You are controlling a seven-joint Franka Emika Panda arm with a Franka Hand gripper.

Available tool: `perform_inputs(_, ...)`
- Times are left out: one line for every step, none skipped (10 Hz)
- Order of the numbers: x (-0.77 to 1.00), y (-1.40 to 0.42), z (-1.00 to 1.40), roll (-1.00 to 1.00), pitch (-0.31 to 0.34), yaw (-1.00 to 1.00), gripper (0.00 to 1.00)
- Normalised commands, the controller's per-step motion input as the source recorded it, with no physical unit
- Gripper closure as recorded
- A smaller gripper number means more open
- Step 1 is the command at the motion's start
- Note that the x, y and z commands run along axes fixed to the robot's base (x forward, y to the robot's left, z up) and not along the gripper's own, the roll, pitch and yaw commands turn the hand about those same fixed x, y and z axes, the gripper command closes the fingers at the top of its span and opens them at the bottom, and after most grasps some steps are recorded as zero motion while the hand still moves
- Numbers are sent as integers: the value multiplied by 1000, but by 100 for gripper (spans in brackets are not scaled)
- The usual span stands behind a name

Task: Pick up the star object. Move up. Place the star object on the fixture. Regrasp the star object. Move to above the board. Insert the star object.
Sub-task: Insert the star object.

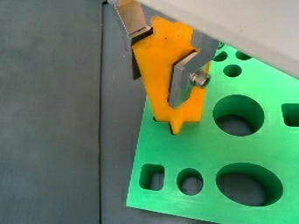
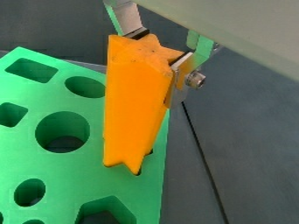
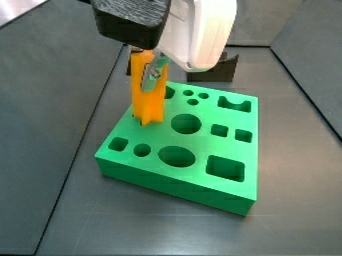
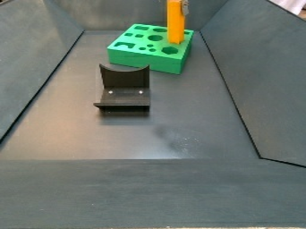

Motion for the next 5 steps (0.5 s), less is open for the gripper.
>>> perform_inputs(0, 0, -63, 0, 0, 14, 100)
perform_inputs(0, 0, 0, 0, 0, 29, 100)
perform_inputs(0, 0, -174, 21, 190, -294, 100)
perform_inputs(-63, 0, -206, 64, 410, -700, 100)
perform_inputs(-60, 0, -209, 54, 393, -726, 100)
